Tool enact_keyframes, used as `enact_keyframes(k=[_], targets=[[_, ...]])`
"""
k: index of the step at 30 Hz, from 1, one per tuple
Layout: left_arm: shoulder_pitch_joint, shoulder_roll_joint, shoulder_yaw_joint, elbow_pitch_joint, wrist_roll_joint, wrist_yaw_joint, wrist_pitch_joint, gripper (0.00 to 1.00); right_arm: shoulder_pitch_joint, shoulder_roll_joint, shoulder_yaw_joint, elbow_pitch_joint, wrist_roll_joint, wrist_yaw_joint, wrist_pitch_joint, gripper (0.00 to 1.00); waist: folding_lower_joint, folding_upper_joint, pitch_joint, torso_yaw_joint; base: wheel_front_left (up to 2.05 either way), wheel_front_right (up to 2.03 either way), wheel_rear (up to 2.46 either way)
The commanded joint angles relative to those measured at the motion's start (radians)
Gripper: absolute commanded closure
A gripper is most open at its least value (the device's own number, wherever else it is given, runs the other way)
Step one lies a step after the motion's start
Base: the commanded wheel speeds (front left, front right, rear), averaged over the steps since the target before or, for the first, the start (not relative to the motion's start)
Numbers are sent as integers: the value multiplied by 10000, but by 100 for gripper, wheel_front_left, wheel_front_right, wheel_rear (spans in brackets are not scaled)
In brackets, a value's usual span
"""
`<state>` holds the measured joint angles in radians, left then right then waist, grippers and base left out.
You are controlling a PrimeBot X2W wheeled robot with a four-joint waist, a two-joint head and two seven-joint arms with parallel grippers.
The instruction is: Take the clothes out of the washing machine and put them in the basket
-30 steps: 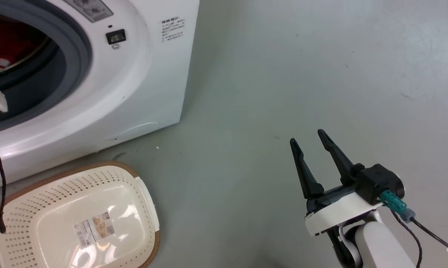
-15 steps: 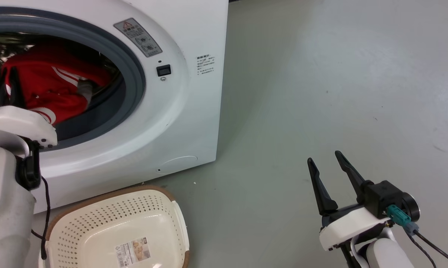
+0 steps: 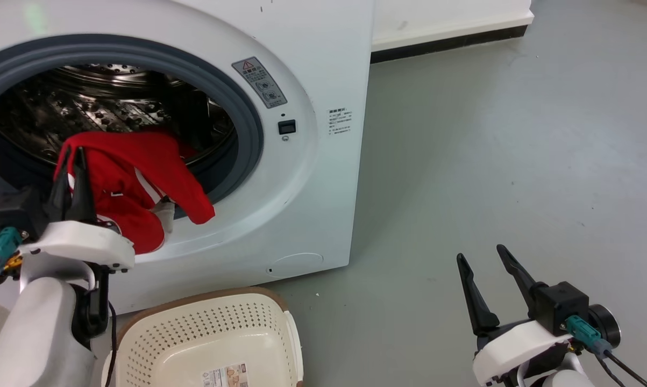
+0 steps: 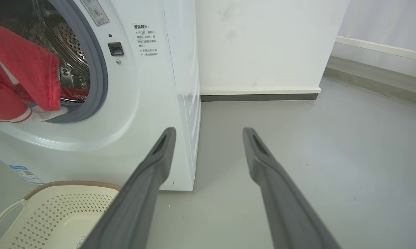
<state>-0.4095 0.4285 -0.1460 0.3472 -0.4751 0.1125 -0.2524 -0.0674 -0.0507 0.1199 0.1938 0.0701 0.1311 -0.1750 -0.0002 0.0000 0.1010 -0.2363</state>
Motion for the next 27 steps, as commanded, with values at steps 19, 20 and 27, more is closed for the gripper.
enact_keyframes(k=[19,20,27], targets=[[4036,-250,-872,-3883,212,1368,1535,100,480,10,-37,-768,-197,-7,440,0,2,0,-181,804,0,0,0],[4095,-297,-932,-3780,179,1335,1559,100,419,8,-9,-768,-200,-7,438,0,2,0,-109,801,0,0,0],[3906,-637,-979,-2335,-268,1014,1302,100,-58,8,135,-915,-168,-8,313,0,2,0,871,514,0,0,0]])
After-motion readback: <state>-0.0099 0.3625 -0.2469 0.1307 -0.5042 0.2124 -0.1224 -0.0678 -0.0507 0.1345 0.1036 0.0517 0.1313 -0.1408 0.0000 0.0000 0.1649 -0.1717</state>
